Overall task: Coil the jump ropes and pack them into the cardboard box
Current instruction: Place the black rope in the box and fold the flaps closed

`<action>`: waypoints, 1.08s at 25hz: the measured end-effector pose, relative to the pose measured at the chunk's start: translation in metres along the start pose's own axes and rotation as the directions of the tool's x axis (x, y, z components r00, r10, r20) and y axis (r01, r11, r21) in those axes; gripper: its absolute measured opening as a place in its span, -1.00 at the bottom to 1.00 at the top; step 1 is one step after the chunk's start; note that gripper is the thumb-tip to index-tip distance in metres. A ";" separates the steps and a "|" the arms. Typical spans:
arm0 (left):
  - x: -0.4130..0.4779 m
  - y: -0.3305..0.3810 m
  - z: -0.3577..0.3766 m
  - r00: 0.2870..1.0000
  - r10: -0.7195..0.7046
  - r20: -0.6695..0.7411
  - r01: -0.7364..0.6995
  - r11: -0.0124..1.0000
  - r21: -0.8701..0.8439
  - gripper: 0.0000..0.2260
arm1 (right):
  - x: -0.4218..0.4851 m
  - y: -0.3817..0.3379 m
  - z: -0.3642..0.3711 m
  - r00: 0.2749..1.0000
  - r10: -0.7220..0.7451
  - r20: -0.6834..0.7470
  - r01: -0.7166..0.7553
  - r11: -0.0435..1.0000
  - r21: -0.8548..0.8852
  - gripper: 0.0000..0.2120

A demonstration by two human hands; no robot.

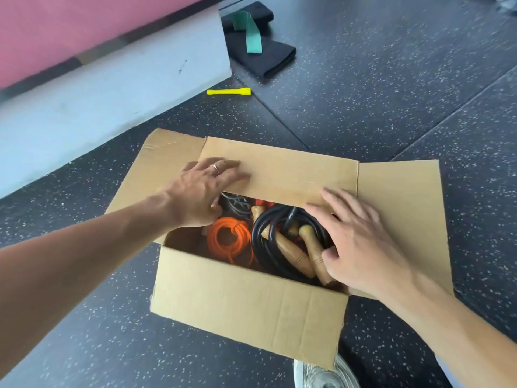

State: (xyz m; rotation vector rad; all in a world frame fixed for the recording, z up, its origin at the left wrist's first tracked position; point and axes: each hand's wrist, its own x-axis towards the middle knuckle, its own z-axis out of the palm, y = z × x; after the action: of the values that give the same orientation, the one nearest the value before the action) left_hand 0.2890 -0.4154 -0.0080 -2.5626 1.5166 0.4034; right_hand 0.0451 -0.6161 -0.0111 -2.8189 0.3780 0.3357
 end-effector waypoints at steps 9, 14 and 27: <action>0.009 -0.012 0.006 0.989 -0.145 0.000 0.141 0.966 0.215 -0.15 | 0.034 0.006 0.025 0.942 -0.084 -0.324 0.128 0.985 0.117 -0.32; -0.086 -0.041 0.025 0.935 -0.352 0.038 0.341 0.924 0.171 -0.17 | 0.075 -0.040 0.027 0.893 -0.341 -0.294 0.377 0.923 0.074 -0.31; -0.368 -0.054 0.098 0.653 -0.723 -0.226 0.640 0.686 -0.347 -0.38 | 0.042 -0.244 0.087 0.644 -0.642 -0.417 0.752 0.630 0.191 -0.73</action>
State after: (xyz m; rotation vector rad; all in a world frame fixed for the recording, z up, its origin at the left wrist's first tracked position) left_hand 0.1527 -0.0556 0.0064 -3.2687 0.4231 0.0191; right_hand 0.1384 -0.3728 -0.0447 -2.3962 -0.5879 -0.3328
